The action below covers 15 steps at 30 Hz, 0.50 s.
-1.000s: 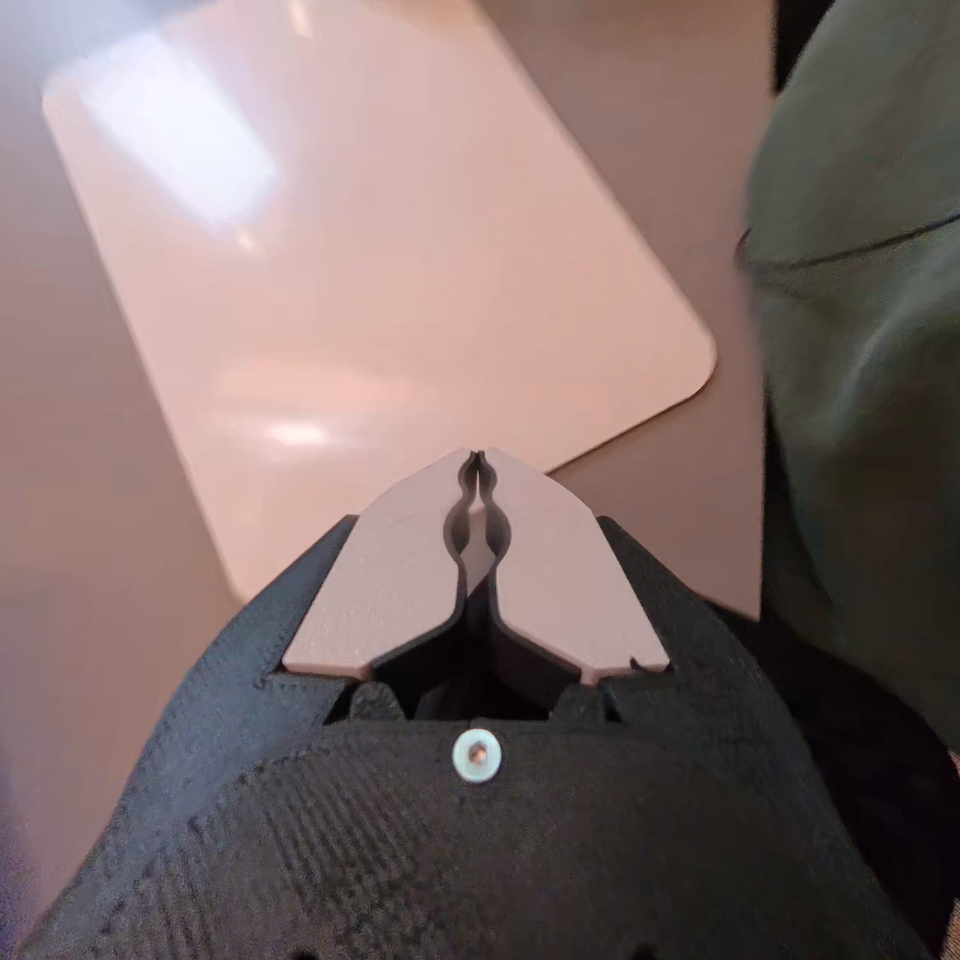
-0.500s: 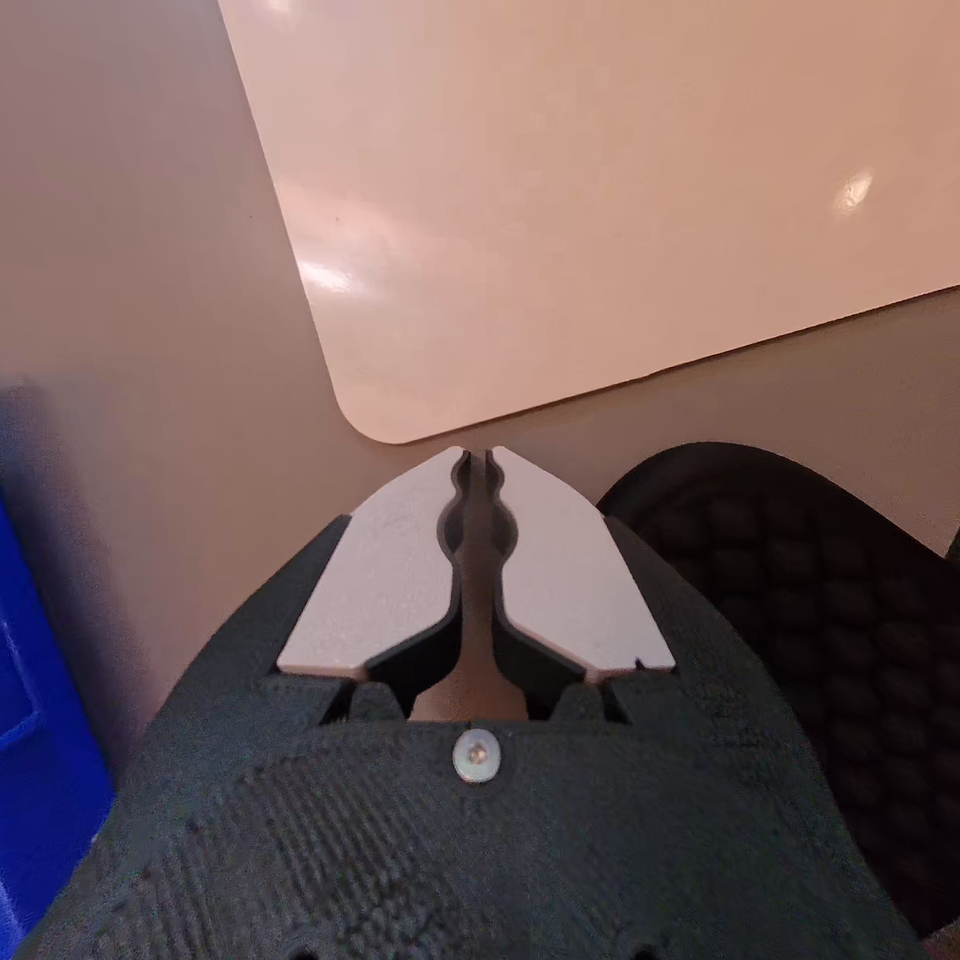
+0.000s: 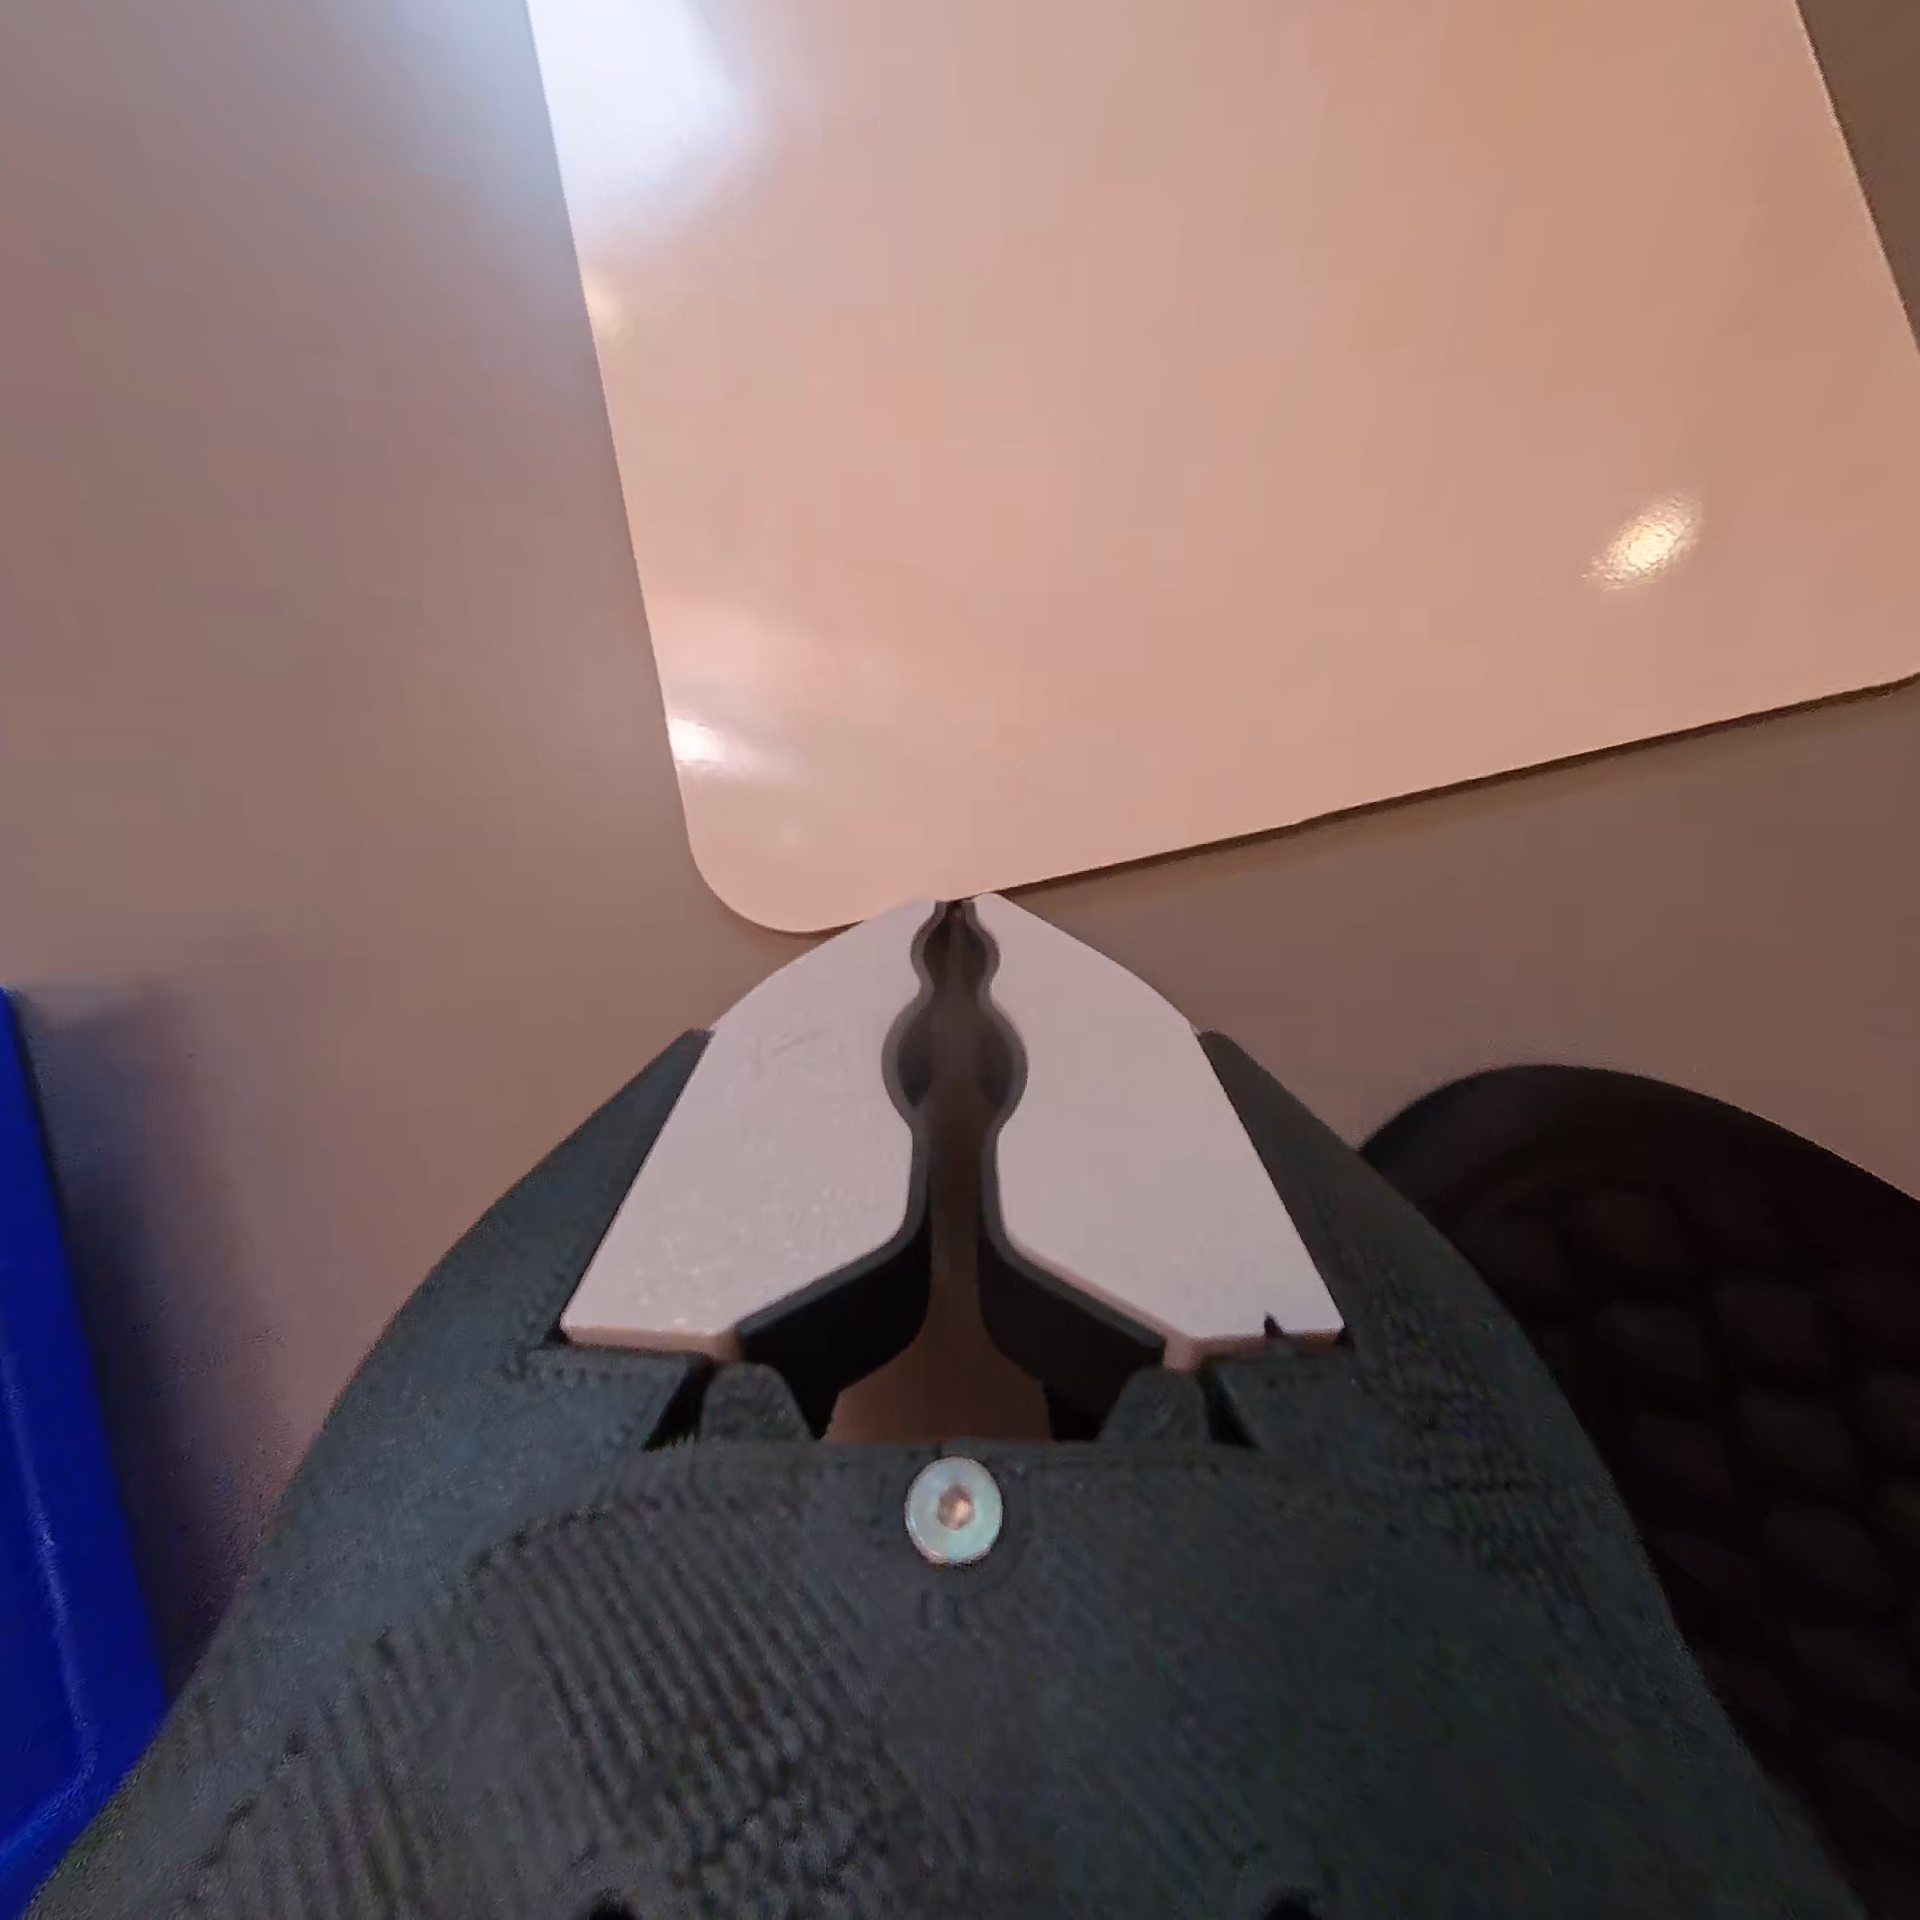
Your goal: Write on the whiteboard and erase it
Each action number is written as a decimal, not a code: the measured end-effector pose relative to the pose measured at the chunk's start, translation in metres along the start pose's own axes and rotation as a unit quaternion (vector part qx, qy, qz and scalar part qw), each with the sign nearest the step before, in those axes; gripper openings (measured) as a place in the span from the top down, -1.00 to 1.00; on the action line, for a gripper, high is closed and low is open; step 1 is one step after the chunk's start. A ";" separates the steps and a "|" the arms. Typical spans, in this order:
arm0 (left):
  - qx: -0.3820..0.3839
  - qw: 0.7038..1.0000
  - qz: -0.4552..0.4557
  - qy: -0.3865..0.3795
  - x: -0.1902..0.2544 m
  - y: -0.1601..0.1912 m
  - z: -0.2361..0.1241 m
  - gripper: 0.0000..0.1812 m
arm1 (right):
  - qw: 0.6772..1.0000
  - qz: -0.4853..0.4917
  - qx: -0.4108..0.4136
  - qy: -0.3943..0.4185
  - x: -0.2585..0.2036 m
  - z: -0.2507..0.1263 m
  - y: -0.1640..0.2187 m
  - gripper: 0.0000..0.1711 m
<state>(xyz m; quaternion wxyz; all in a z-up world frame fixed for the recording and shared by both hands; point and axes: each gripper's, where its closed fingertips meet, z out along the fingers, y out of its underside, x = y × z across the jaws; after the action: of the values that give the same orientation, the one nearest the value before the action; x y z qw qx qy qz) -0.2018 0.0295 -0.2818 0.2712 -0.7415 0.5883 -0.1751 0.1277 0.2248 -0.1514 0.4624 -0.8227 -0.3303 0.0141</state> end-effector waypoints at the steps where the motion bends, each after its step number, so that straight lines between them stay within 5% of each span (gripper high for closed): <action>1: 0.001 1.000 0.007 -0.002 -0.003 -0.003 0.002 0.97 | 1.000 0.006 -0.013 0.020 0.022 -0.012 0.005 0.24; 4: 0.021 1.000 0.012 0.003 -0.011 -0.014 0.003 0.97 | 0.993 0.022 -0.083 0.082 0.090 -0.038 0.037 0.25; 8: 0.086 0.996 0.018 -0.008 -0.025 -0.042 -0.004 0.94 | 0.982 0.102 -0.154 0.049 0.123 -0.041 0.081 0.24; 15: 0.179 0.982 0.007 -0.052 -0.044 -0.072 -0.011 0.90 | 0.968 0.141 -0.208 0.019 0.111 0.000 0.121 0.23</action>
<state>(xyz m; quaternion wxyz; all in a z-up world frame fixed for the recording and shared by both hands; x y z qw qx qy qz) -0.1630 0.0813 -0.2269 0.4307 -0.6850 0.5376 -0.2372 0.2792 0.2438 -0.2133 0.2803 -0.9394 -0.1974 -0.0058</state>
